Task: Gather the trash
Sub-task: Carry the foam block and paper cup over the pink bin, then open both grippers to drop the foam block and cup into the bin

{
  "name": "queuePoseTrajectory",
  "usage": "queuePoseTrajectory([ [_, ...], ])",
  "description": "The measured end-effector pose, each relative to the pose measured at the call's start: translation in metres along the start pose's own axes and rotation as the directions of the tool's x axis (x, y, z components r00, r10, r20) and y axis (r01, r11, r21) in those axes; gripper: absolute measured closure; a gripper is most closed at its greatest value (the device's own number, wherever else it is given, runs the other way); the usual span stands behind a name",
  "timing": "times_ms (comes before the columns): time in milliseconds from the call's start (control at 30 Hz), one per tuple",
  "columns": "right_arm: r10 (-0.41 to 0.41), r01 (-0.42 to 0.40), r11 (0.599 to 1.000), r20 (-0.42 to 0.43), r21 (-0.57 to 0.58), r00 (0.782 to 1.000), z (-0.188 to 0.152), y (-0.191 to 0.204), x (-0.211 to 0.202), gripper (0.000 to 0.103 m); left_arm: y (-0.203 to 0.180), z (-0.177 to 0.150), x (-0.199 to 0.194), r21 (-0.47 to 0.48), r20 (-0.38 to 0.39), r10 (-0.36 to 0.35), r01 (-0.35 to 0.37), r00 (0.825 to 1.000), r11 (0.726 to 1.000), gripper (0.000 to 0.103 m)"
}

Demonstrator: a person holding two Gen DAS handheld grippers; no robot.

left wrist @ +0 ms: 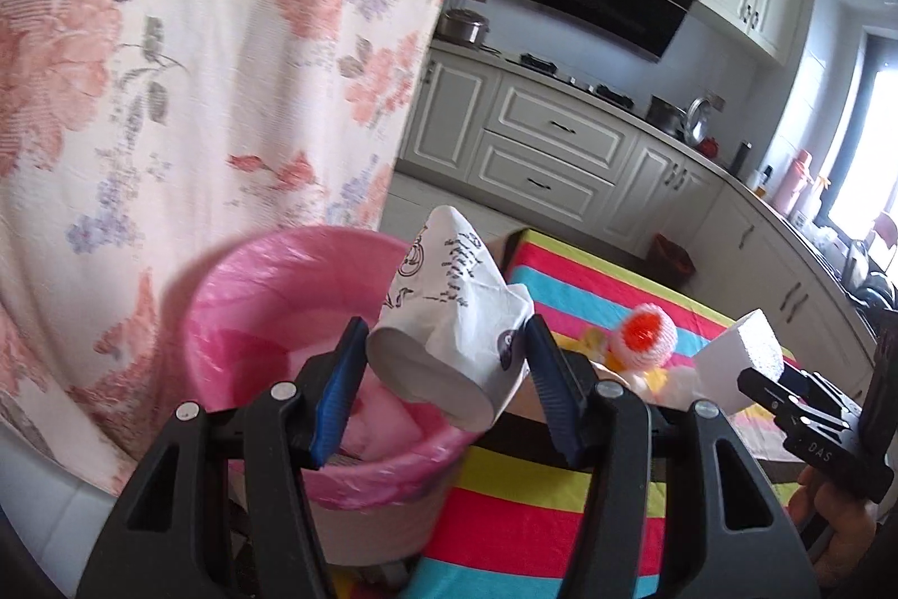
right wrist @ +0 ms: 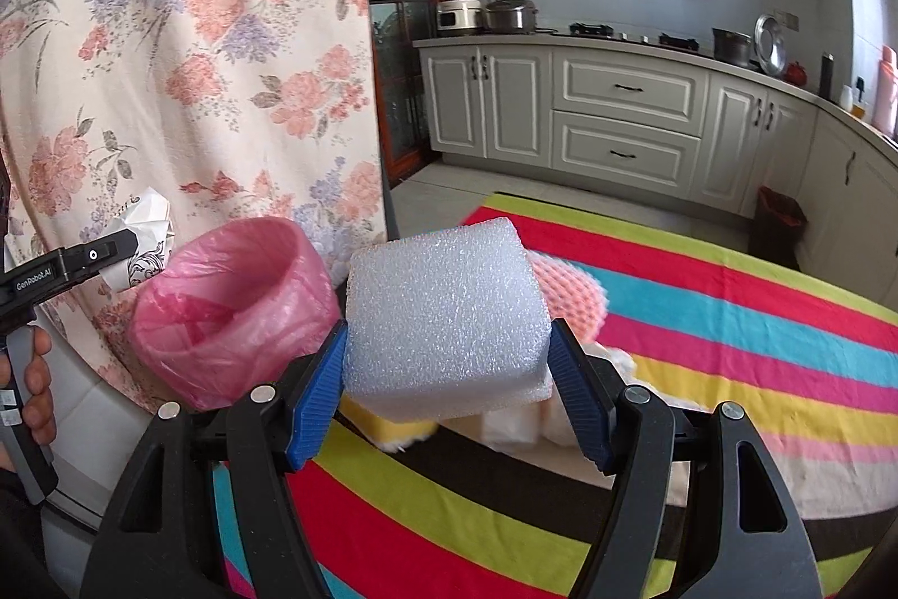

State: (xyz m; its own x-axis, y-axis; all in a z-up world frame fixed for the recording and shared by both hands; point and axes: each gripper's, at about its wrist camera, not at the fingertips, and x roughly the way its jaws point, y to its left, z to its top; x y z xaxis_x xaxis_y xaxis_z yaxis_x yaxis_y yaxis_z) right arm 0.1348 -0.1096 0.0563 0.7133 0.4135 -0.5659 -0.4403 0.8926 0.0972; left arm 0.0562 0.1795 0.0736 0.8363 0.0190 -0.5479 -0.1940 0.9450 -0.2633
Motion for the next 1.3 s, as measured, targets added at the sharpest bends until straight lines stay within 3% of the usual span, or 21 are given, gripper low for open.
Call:
queuePoseTrajectory([
  [200,0.063,-0.062,0.997,0.015,-0.051,0.998,0.029,0.041,0.015,0.037,0.024,0.008,-0.006,0.001,0.033,0.060,-0.060,0.998,0.998,0.048],
  [667,0.199,-0.200,0.967,-0.023,-0.155,0.980,0.067,0.134,0.069,0.037,0.061,0.011,-0.004,-0.035,0.040,0.117,-0.115,0.992,0.993,0.048],
  [1133,0.236,-0.250,0.950,-0.095,-0.187,0.967,0.066,0.170,0.110,0.035,0.074,0.023,-0.004,-0.048,0.055,0.125,-0.122,0.991,0.991,0.048],
  [1300,0.225,-0.240,0.953,-0.098,-0.183,0.969,0.065,0.168,0.115,0.022,0.074,0.025,-0.002,-0.046,0.050,0.117,-0.115,0.992,0.992,0.047],
])
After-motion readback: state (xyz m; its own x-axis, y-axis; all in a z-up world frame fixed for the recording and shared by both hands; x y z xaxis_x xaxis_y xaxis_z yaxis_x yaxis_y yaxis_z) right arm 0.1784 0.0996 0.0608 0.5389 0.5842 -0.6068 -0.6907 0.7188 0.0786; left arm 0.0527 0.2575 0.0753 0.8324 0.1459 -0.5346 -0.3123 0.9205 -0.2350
